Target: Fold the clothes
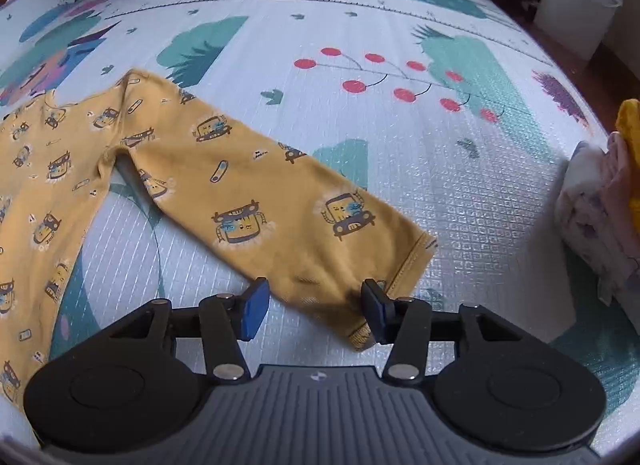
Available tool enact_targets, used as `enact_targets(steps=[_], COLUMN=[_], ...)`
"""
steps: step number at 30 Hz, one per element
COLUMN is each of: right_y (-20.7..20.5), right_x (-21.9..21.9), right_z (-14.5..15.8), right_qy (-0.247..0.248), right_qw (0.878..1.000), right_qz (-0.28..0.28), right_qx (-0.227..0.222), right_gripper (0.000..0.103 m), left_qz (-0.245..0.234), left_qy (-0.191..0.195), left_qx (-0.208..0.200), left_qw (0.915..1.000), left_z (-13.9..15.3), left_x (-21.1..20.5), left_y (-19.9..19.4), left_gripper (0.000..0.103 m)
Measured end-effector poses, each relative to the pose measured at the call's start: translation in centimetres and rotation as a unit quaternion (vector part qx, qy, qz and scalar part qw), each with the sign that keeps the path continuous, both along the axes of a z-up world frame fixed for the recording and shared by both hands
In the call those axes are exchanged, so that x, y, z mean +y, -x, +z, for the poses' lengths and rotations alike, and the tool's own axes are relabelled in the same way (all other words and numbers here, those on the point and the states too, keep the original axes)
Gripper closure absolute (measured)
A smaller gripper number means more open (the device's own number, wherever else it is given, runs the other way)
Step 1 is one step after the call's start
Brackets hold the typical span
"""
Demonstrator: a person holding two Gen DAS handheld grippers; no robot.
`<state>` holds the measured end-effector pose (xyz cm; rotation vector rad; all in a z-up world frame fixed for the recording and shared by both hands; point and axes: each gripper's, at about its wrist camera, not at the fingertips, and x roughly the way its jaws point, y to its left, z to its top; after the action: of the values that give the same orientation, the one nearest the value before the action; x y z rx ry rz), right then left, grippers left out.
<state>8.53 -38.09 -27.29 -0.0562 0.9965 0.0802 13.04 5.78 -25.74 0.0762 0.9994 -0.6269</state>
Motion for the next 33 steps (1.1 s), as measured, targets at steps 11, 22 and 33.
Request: enact_targets(steps=[11,22,33], right_y=[-6.2,-4.4,-1.9], right_x=[-3.6,-0.1,7.9], right_z=[-0.1,0.8,2.4], right_qy=[-0.016,0.123,-0.074], right_qw=[0.999,0.992,0.986], right_qz=[-0.046,0.001,0.147], right_qx=[0.008,-0.035,-0.004], right_gripper=[0.072,0.062,0.055], left_qz=[-0.01,-0.005,-0.065], left_qy=[-0.006,0.0,0.021], left_qx=[-0.001,-0.006,-0.001], left_qw=[0.9999,1.0,0.9977], left_z=[-0.9,-0.5,1.8], left_x=[-0.8,-0.3,0.3], left_y=[0.5,0.8,7.0], left_gripper=[0.044,0.043,0.043])
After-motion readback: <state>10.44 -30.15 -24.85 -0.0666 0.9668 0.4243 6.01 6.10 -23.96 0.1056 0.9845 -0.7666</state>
